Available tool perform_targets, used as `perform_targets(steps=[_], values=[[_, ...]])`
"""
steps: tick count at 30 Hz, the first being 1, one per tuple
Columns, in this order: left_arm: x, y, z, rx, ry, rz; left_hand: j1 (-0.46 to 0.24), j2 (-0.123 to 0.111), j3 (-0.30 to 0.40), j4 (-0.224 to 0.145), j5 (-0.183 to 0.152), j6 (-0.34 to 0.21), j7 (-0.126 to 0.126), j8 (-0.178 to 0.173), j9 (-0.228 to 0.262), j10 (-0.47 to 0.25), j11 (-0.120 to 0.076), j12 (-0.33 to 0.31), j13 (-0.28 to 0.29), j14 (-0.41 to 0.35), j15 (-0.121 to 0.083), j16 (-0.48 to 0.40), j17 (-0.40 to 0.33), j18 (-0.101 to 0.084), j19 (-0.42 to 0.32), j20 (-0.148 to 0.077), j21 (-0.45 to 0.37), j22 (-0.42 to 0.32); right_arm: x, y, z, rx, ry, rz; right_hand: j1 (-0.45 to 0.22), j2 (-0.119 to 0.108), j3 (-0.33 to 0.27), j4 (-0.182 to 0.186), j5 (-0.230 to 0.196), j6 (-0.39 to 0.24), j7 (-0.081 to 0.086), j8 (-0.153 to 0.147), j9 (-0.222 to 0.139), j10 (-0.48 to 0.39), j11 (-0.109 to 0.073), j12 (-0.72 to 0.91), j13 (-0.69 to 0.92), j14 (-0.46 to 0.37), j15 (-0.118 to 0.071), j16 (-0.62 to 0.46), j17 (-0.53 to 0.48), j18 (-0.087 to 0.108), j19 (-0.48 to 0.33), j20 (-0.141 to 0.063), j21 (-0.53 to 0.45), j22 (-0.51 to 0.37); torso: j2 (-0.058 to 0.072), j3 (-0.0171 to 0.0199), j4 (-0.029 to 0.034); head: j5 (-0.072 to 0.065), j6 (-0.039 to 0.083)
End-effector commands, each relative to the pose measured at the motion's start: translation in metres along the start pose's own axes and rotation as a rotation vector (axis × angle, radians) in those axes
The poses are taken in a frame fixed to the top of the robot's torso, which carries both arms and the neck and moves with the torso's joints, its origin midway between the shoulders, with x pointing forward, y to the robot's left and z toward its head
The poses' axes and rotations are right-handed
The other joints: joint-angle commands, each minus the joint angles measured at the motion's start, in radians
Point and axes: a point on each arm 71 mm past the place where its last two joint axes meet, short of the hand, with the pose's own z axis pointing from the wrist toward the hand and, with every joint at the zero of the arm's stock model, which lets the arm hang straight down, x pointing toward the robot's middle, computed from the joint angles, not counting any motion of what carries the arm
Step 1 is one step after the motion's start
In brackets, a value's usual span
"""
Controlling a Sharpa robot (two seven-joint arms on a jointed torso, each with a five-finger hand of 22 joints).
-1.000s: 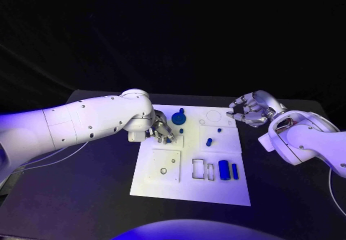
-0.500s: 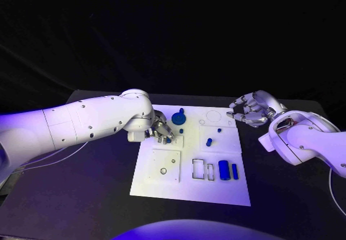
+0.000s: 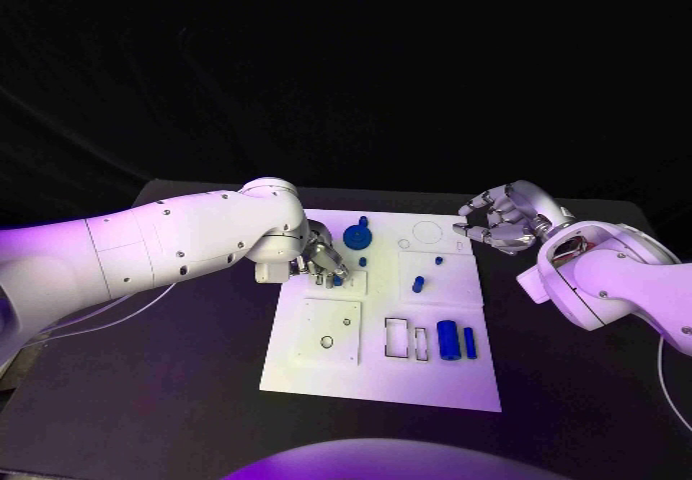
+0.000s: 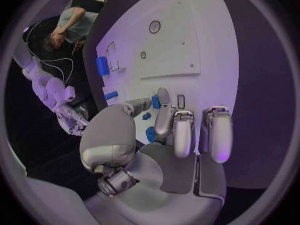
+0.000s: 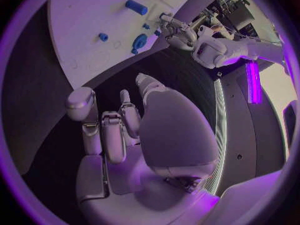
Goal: Assemble the parts on the task board
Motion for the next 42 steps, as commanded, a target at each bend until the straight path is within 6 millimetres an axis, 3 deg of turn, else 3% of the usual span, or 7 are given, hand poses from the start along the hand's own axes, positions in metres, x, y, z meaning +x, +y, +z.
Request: perform_targets(steps=[1, 8, 24, 33, 37, 39, 42], values=[[0.001, -0.001, 0.000, 0.002, 0.015, 0.014, -0.010, -0.005, -0.005, 0.006, -0.005, 0.003, 0.006, -0.006, -0.002, -0.001, -0.001, 0.001, 0.000, 0.106, -0.003, 0.004, 0.263, -0.018, 0.059, -0.008, -0.002, 0.209, 0.001, 0.001, 0.000, -0.011, 0.007, -0.010, -0.003, -0.011, 0.000, 0.003, 0.006, -0.003, -0.003, 0.006, 0.001, -0.003, -0.006, -0.004, -0.001, 0.080, -0.006, -0.005, 0.167, 0.017, -0.006, -0.004, -0.004, -0.001, 0.000, 0.0002, -0.0004, 0.000, 0.000], [0.001, 0.001, 0.000, 0.000, 0.019, 0.017, -0.012, -0.025, -0.044, 0.022, 0.025, 0.004, 0.007, -0.004, -0.003, -0.003, -0.001, -0.001, -0.002, 0.106, -0.002, 0.004, 0.263, -0.017, 0.057, -0.007, -0.005, 0.208, 0.001, 0.001, -0.001, -0.011, 0.007, -0.010, -0.003, -0.011, 0.000, 0.003, 0.006, -0.003, -0.003, 0.006, 0.001, -0.003, -0.006, -0.004, -0.001, 0.080, -0.006, -0.005, 0.167, 0.017, -0.006, -0.004, -0.004, -0.001, 0.000, -0.0005, 0.0007, 0.000, 0.001], [0.001, 0.002, -0.003, 0.003, 0.013, 0.015, -0.008, -0.040, -0.135, 0.061, 0.024, 0.006, 0.005, 0.001, -0.003, -0.003, -0.002, -0.001, 0.000, 0.106, -0.004, 0.004, 0.263, -0.017, 0.058, -0.009, -0.006, 0.209, 0.001, 0.000, 0.000, -0.011, 0.005, -0.010, -0.003, -0.011, 0.000, 0.003, 0.006, -0.003, -0.003, 0.006, 0.001, -0.003, -0.006, -0.004, -0.001, 0.080, -0.006, -0.005, 0.167, 0.017, -0.006, -0.004, -0.004, -0.001, -0.001, 0.0001, 0.0006, 0.000, 0.002], [-0.005, 0.001, -0.012, 0.026, -0.022, -0.010, -0.002, -0.039, -0.149, 0.063, 0.026, 0.004, 0.005, 0.000, -0.004, -0.002, -0.003, 0.000, 0.001, 0.106, -0.004, 0.004, 0.263, -0.017, 0.058, -0.009, -0.006, 0.209, 0.000, -0.001, 0.000, -0.008, 0.003, -0.012, -0.004, -0.013, 0.001, 0.005, 0.005, -0.004, -0.003, 0.007, 0.003, -0.002, -0.007, -0.004, -0.001, 0.080, -0.006, -0.005, 0.167, 0.017, -0.005, -0.004, -0.005, -0.001, -0.001, -0.0003, 0.0005, 0.001, 0.006], [-0.013, 0.001, -0.022, 0.045, -0.050, -0.030, 0.036, -0.030, -0.176, 0.061, 0.057, -0.021, 0.011, -0.017, -0.012, -0.011, 0.001, -0.007, -0.009, 0.106, -0.002, 0.004, 0.263, -0.016, 0.055, -0.009, -0.011, 0.206, -0.001, -0.003, 0.001, -0.005, 0.000, -0.013, -0.004, -0.013, 0.001, 0.005, 0.005, -0.004, -0.003, 0.007, 0.003, -0.002, -0.007, -0.004, -0.001, 0.080, -0.006, -0.005, 0.167, 0.017, -0.005, -0.004, -0.005, -0.001, -0.001, -0.0002, 0.0012, -0.001, 0.010], [-0.021, 0.002, -0.027, 0.046, -0.069, -0.027, 0.076, -0.032, -0.190, 0.057, 0.093, -0.063, 0.027, -0.059, -0.032, -0.023, 0.013, -0.015, -0.023, 0.106, 0.007, 0.004, 0.263, -0.014, 0.051, -0.002, -0.017, 0.202, -0.001, -0.003, 0.001, -0.004, -0.002, -0.013, -0.004, -0.013, 0.001, 0.005, 0.005, -0.004, -0.003, 0.007, 0.003, -0.002, -0.007, -0.004, -0.001, 0.080, -0.006, -0.005, 0.167, 0.017, -0.005, -0.004, -0.005, -0.001, -0.002, -0.0003, 0.0016, -0.004, 0.011], [-0.035, 0.005, -0.036, 0.038, -0.104, -0.023, 0.091, -0.031, -0.204, 0.062, 0.088, -0.075, 0.036, -0.086, -0.048, -0.033, 0.019, -0.024, -0.038, 0.106, 0.013, 0.004, 0.263, -0.013, 0.048, 0.004, -0.021, 0.199, -0.001, -0.004, 0.001, -0.002, -0.004, -0.013, -0.005, -0.014, 0.002, 0.005, 0.005, -0.004, -0.003, 0.008, 0.003, -0.001, -0.007, -0.003, 0.000, 0.080, -0.006, -0.005, 0.166, 0.017, -0.005, -0.004, -0.005, -0.001, -0.001, -0.0006, 0.0018, -0.004, 0.011]])
